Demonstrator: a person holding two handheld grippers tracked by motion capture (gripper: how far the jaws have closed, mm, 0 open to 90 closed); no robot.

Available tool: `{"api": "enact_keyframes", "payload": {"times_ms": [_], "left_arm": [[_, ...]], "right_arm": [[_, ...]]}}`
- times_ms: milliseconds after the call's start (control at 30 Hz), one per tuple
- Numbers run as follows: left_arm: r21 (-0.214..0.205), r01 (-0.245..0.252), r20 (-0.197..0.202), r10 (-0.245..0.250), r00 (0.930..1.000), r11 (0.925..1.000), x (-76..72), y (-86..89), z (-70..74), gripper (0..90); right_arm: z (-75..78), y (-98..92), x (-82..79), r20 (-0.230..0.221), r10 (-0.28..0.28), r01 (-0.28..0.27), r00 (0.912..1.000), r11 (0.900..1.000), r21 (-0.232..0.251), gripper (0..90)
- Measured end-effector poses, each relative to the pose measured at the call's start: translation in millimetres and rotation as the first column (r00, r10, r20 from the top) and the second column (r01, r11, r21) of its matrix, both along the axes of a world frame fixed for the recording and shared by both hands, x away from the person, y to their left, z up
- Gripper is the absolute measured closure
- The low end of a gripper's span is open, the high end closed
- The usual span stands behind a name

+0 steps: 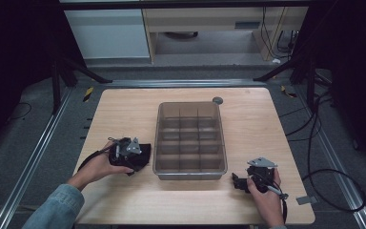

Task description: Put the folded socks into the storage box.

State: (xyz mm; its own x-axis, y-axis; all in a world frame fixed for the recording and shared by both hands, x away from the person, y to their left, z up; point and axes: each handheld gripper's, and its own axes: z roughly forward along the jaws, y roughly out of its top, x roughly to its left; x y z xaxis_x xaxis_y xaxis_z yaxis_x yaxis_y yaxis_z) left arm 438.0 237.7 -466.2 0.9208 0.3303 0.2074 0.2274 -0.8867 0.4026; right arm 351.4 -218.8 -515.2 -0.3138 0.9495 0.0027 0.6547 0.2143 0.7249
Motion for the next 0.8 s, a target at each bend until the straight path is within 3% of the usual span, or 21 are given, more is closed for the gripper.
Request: {"api": "enact_keyframes", "payload": {"times_ms": [167,367,567,800], "left_arm": [[-0.033,-0.024,-0.017,0.023,0.9996,0.9992,1.9,3.4,0.3,34.6],[-0.039,-0.028,-0.050,0.026,0.9984,0.9988,6.9,5.9,2.1,46.5],[-0.036,-0.028,-0.088,0.025,0.9958,0.9990,11.4,5.1,4.9,66.3],[-0.058,-0.045,-0.114,0.038,0.9928,0.9973,12.2,6.8,9.2,74.4]], "right_arm": [[0.0,-0.1,0.0,0.000,0.000,0.000,1.0000,1.0000,-0.003,0.4],[0.0,-0.1,0.0,0.000,0.000,0.000,1.0000,1.0000,-0.002,0.4],[0.0,0.0,0.0,0.000,0.000,0.000,1.0000,1.0000,0.000,0.3],[0.0,-0.1,0.0,0.000,0.001,-0.001,1.0000,1.0000,-0.002,0.3]]}}
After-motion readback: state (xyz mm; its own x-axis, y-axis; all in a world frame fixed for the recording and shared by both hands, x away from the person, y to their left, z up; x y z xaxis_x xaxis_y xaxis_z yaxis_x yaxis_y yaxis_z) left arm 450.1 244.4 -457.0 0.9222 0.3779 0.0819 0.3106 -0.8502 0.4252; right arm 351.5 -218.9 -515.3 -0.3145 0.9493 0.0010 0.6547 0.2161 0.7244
